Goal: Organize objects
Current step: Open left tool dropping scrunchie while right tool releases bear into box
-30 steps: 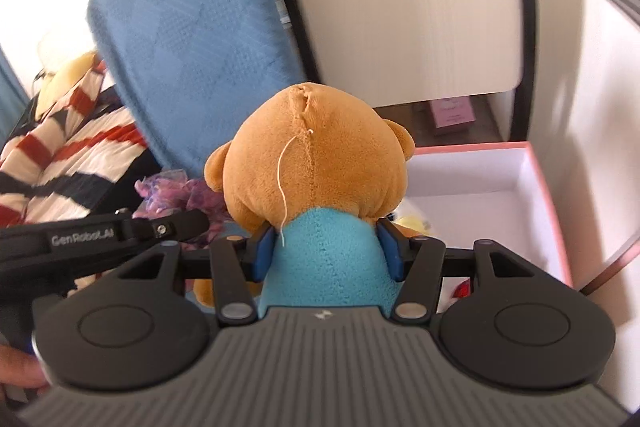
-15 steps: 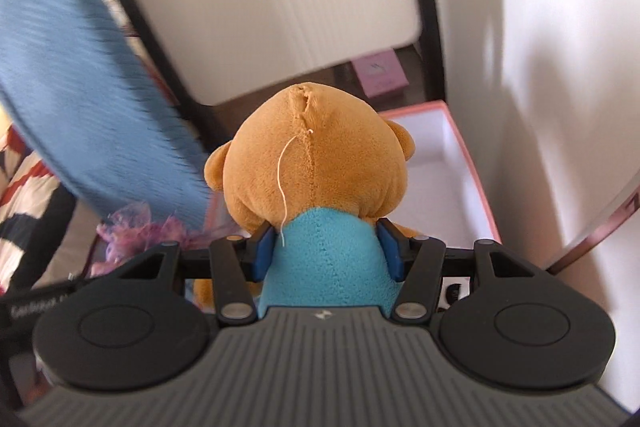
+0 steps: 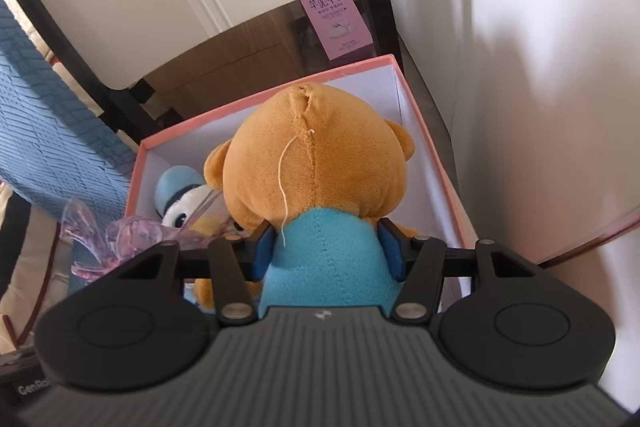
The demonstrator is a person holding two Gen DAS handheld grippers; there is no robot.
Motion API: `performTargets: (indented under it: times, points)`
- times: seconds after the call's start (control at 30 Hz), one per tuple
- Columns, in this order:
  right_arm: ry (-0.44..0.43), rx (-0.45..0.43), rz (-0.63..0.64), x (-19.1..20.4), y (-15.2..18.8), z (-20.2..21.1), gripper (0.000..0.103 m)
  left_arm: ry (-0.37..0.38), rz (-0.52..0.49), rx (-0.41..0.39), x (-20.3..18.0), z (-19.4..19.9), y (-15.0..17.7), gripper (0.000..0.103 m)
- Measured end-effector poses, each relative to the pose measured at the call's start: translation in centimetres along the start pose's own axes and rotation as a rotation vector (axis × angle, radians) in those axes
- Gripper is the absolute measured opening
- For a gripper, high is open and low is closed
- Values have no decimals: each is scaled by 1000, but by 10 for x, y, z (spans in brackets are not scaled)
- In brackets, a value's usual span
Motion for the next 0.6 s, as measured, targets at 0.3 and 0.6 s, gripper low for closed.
performTargets:
  times: [0.3, 0.6]
  points:
    - [32, -38, 11, -5, -5, 19, 75, -34, -46, -19, -7, 15, -2, 58]
    - [21, -122, 17, 13, -1, 75, 75, 15, -48, -89, -5, 69, -4, 66]
Point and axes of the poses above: each gripper's, at about its wrist camera, not at the fingertips, and z roughly against the way its jaws point, x to its left, y to its underside, the point moved 2 cm from there along -z, roughly the way its jaws point, and after that the axes turned 7 degrees about z, right-handed, at the moved point
